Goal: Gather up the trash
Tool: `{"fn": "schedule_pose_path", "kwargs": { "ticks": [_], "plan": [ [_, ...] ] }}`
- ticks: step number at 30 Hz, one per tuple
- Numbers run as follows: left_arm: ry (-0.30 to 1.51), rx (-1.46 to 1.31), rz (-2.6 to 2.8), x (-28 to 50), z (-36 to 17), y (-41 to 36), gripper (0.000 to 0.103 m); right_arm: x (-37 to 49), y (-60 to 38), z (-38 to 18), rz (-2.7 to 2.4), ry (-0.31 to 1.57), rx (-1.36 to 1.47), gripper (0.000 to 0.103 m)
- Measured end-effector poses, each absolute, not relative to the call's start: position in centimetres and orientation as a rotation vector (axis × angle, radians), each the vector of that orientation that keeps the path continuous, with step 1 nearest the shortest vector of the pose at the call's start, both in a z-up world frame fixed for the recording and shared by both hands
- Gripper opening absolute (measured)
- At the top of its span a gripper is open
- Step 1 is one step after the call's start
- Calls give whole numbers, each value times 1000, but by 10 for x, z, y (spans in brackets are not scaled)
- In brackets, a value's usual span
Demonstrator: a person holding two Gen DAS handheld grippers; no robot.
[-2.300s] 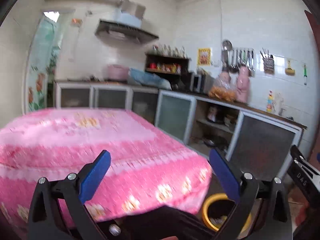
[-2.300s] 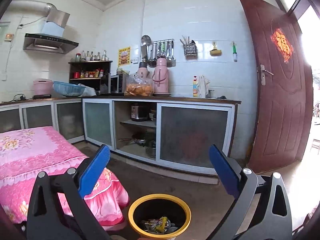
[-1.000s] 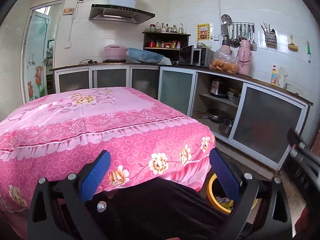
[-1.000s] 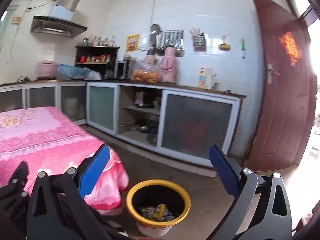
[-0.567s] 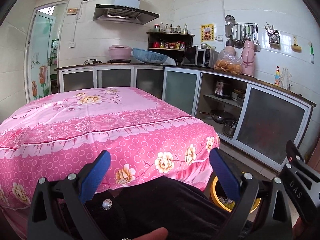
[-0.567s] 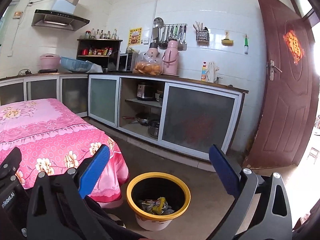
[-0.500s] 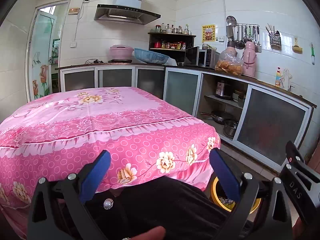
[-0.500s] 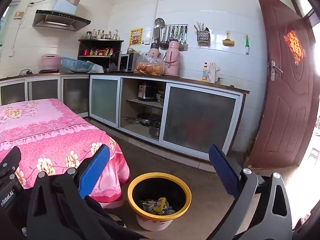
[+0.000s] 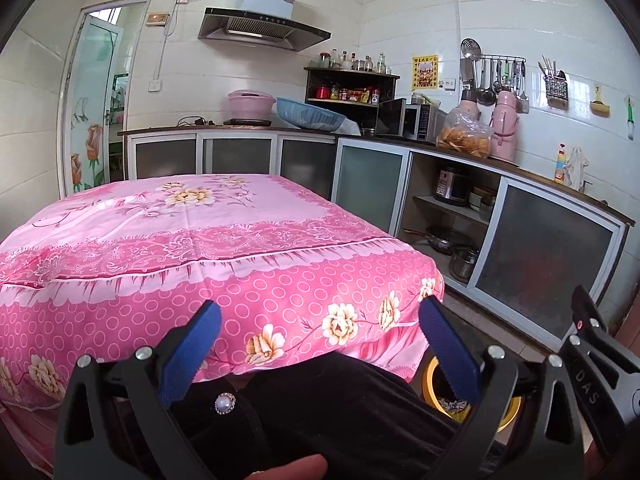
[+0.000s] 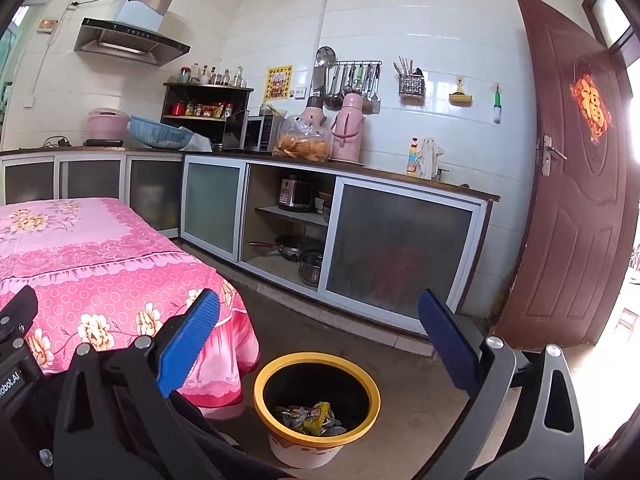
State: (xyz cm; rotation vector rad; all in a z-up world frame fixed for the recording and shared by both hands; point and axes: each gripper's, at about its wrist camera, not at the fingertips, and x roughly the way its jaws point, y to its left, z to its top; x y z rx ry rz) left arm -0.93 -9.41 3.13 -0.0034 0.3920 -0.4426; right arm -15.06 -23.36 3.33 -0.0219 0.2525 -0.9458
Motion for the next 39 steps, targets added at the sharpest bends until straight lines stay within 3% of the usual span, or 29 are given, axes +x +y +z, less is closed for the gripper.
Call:
{"fn": "schedule_pose_path", "kwargs": {
  "ticks": [39],
  "plan": [
    [448,12,-462,2,25,-102,95,-142,-247,24,-950,313,13,95]
  ]
}}
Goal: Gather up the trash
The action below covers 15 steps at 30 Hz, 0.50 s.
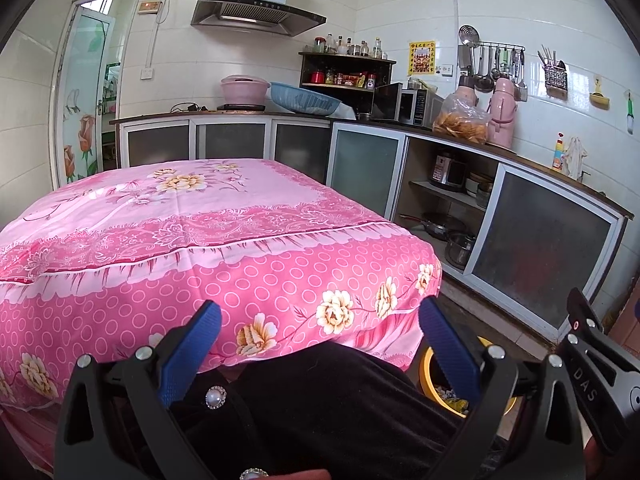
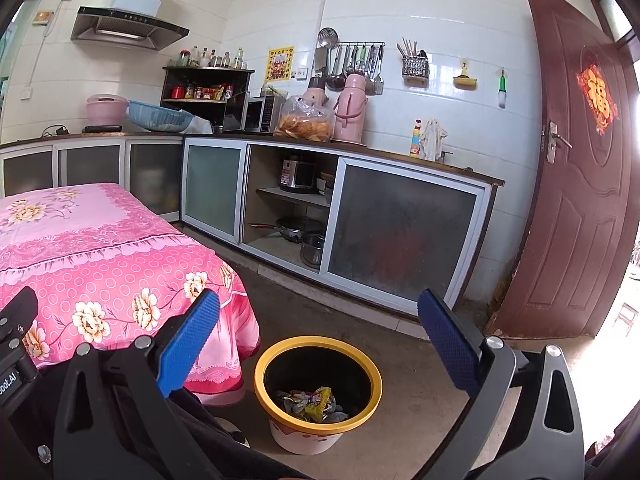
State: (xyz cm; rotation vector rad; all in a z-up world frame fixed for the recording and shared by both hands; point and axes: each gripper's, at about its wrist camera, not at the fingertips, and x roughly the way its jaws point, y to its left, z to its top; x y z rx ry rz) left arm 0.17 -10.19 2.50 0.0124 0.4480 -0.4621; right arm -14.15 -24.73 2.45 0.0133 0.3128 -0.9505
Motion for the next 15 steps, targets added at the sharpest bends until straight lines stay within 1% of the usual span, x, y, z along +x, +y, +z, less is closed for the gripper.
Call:
{"fn": "schedule_pose_path", "kwargs": {
  "ticks": [15],
  "plan": [
    [451,15,-469,0,23,-103,95,-142,-247,24,-949,312,10,95]
  ]
}}
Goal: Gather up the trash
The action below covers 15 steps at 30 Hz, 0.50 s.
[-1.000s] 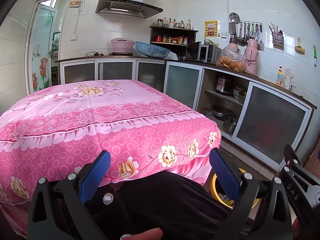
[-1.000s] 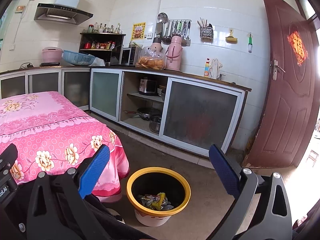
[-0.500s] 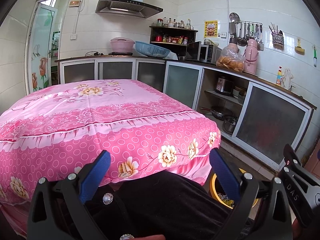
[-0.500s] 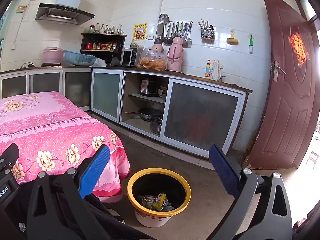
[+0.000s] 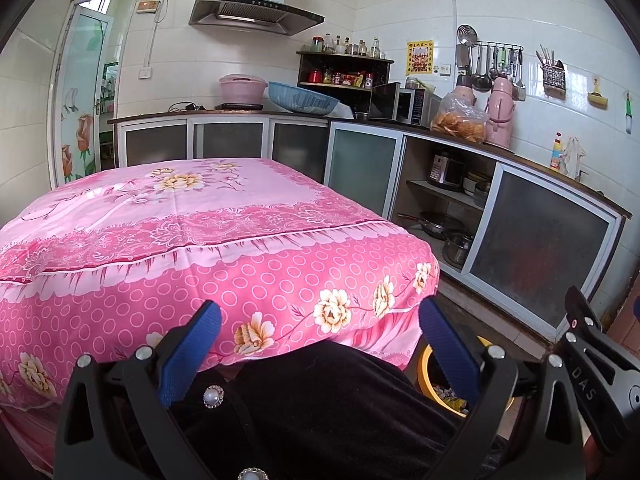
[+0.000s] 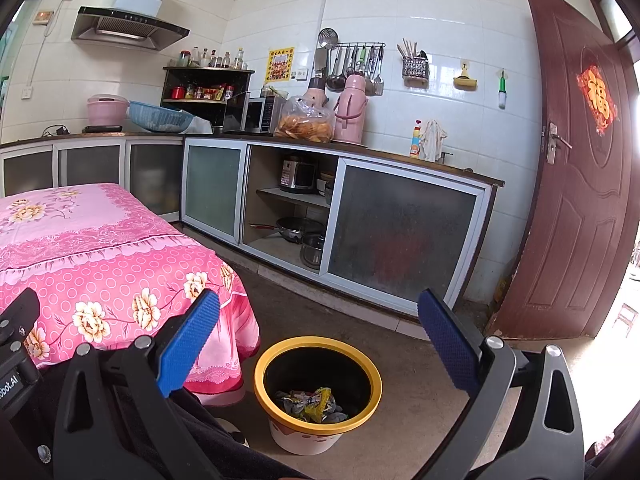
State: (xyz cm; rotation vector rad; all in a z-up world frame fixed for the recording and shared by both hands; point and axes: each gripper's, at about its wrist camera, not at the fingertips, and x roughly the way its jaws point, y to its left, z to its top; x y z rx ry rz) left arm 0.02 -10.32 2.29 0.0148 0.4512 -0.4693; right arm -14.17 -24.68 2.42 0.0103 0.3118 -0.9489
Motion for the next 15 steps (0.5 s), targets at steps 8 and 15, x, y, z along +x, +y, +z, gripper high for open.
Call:
{"fn": "schedule_pose_path", "kwargs": {
  "ticks": [8,15],
  "plan": [
    [455,14,-478,0,22,-103,95,-141,-247,24,-949,313,11,95],
    [458,13,-477,0,22,-103,95,-141,-247,24,-949,312,11,95]
  ]
}}
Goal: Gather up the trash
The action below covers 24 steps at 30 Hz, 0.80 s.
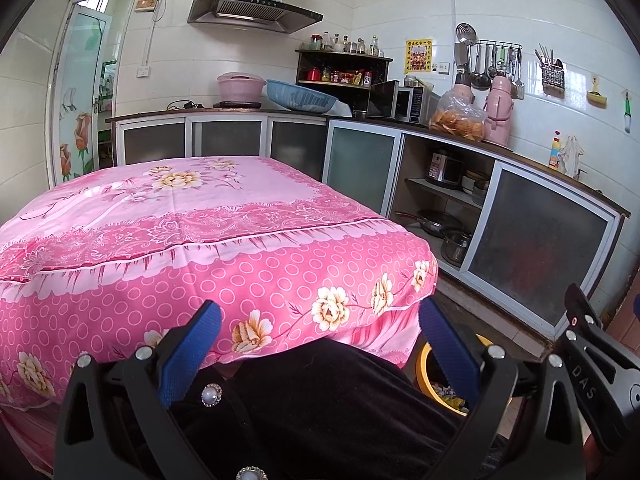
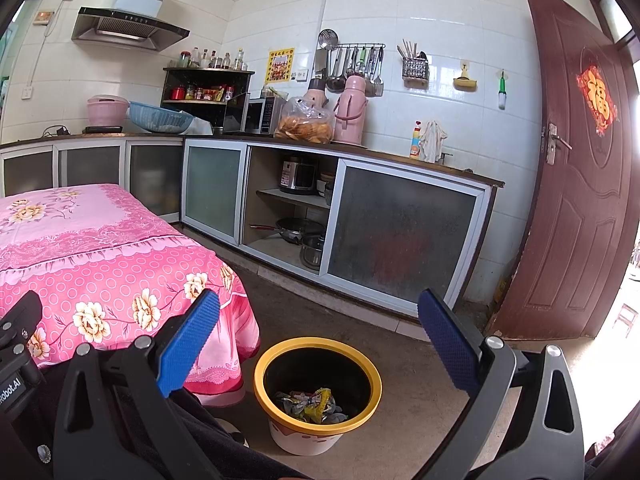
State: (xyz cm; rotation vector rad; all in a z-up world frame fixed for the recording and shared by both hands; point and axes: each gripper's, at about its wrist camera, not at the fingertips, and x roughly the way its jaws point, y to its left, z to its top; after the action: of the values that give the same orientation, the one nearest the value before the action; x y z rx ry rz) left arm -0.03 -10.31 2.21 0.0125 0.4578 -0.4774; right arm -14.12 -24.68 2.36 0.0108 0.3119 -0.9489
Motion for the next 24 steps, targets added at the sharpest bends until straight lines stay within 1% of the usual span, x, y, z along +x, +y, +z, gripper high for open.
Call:
{"fn": "schedule_pose_path", "kwargs": {
  "ticks": [24],
  "plan": [
    [465,13,-481,1,20,-103,95,-141,-247,23,-949,311,11,95]
  ]
}}
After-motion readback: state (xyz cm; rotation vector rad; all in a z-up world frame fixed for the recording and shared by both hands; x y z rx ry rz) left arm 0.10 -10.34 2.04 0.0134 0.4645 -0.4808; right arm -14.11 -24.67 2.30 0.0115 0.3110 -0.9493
